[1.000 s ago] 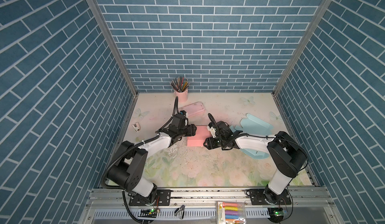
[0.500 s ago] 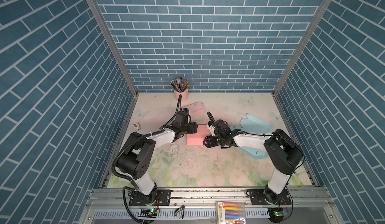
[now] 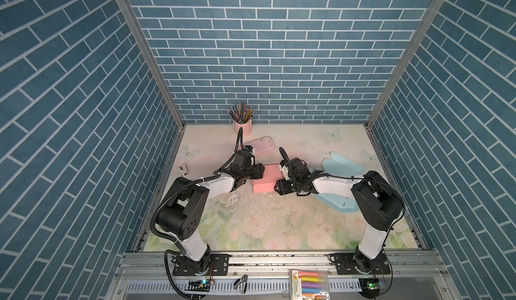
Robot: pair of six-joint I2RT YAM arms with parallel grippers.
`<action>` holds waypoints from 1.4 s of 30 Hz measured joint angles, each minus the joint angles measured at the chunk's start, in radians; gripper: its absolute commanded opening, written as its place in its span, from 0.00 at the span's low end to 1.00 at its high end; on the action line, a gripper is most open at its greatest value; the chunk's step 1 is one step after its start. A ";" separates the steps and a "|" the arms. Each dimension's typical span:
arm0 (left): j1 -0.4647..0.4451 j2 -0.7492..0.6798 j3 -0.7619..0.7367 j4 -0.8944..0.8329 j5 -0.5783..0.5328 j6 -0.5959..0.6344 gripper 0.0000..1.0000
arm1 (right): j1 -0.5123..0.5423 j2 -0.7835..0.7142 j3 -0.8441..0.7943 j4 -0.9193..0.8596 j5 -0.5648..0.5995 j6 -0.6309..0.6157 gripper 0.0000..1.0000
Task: Fold the paper box
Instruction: 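Tilt the pink box up on its end with the right gripper while the left hovers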
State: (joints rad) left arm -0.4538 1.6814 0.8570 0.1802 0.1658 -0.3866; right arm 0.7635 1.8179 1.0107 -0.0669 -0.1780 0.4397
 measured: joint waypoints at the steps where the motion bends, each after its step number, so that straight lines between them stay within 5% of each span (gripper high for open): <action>1: 0.000 0.000 -0.001 0.002 0.000 0.000 0.69 | 0.000 0.000 0.002 -0.001 0.004 0.000 0.63; 22: -0.002 -0.164 -0.177 -0.061 0.064 -0.055 0.68 | -0.049 -0.030 -0.028 -0.011 0.055 -0.003 0.62; 34: 0.020 -0.182 -0.048 -0.116 0.107 -0.055 0.70 | -0.053 -0.093 -0.033 -0.033 0.053 -0.003 0.60; 42: 0.076 -0.021 0.097 -0.102 0.159 -0.055 0.71 | -0.073 -0.092 0.008 -0.051 0.043 -0.027 0.44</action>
State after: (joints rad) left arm -0.3782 1.6604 0.9535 0.0784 0.3244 -0.4412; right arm 0.6907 1.7264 1.0183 -0.1181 -0.1349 0.4122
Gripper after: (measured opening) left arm 0.711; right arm 0.472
